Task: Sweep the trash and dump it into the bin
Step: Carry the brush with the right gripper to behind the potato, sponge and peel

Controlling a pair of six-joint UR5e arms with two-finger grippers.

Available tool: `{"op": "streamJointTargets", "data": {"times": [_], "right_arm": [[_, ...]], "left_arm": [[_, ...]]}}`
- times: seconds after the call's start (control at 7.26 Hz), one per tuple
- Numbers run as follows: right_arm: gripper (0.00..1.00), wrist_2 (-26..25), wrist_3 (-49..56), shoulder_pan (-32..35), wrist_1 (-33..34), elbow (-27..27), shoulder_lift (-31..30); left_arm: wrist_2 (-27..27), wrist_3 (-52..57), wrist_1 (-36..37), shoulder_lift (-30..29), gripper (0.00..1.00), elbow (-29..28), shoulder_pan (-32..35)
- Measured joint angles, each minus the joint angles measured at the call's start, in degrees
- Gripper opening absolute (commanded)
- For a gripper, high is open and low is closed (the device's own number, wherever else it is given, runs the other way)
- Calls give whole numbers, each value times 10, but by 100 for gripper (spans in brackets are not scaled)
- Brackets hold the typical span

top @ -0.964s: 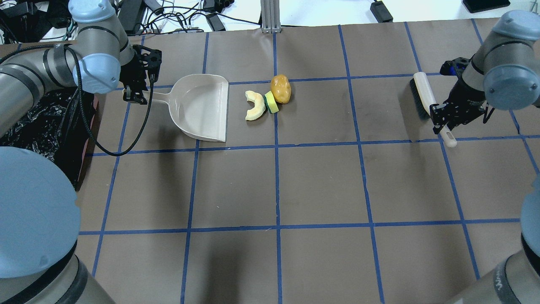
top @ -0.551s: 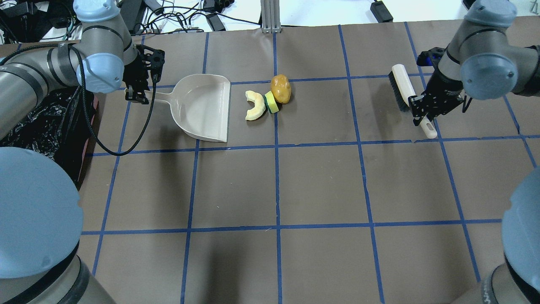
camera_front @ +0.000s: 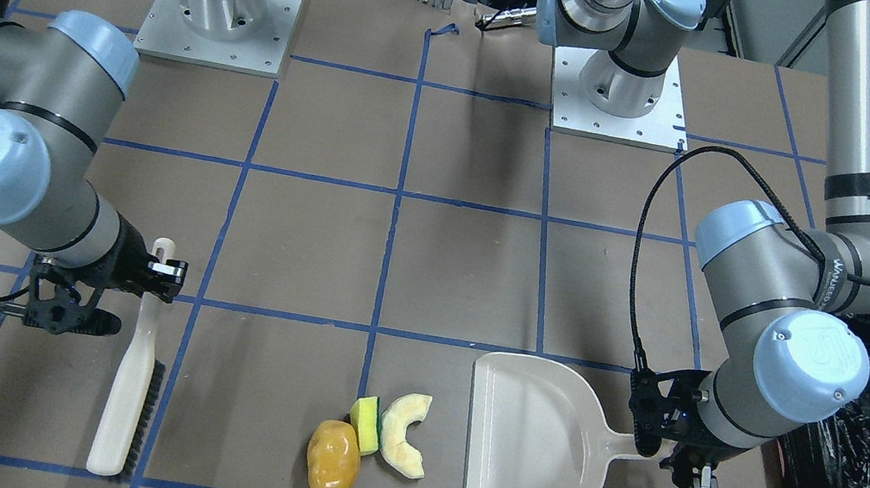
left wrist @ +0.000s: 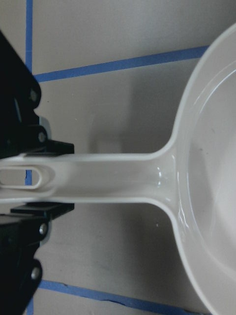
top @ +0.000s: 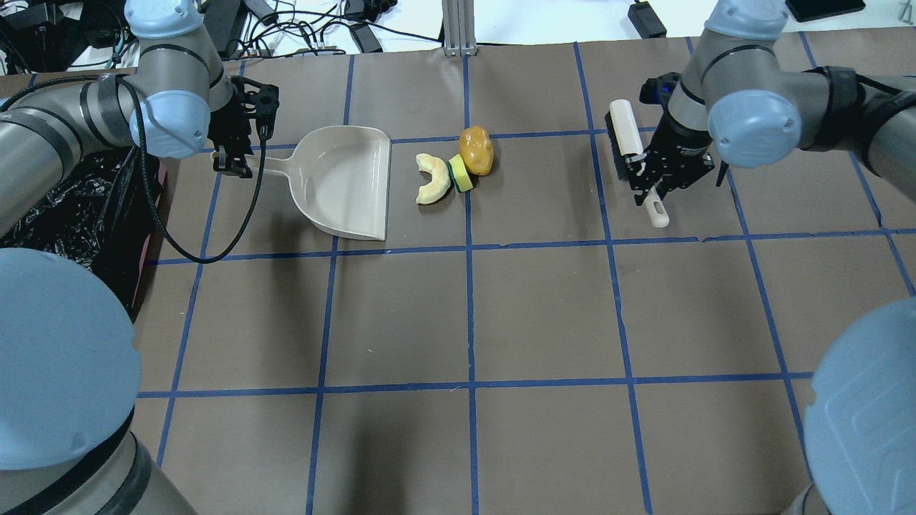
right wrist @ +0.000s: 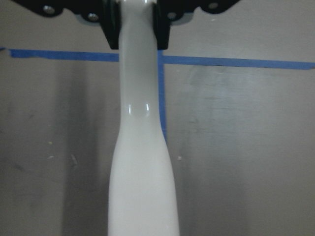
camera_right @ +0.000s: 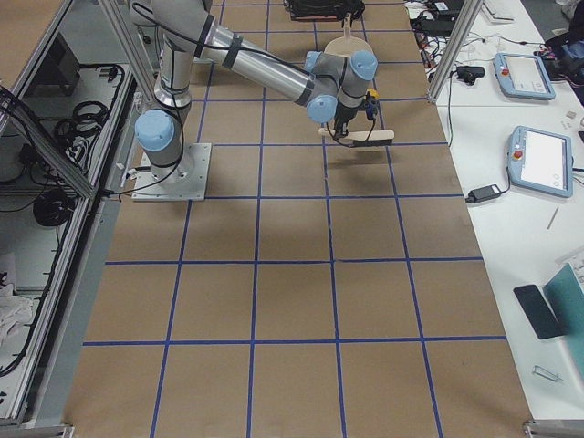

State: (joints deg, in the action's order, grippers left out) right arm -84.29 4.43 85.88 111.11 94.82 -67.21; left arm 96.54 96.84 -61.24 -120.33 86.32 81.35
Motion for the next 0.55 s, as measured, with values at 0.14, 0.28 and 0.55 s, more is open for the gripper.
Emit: {"op": "streamJointTargets", "data": {"times": [0.14, 0.28, 0.55], "right_arm": [[0, 10, -37, 25, 1, -8, 7], [0, 14, -71, 49, 3, -16, 16], [0, 16, -132, 88, 8, -31, 33]], "left_arm": [[0, -12, 0, 0, 25, 0, 0], [0, -22, 0, -1, 25, 0, 0], [0, -28, 0, -1, 25, 0, 0]]}}
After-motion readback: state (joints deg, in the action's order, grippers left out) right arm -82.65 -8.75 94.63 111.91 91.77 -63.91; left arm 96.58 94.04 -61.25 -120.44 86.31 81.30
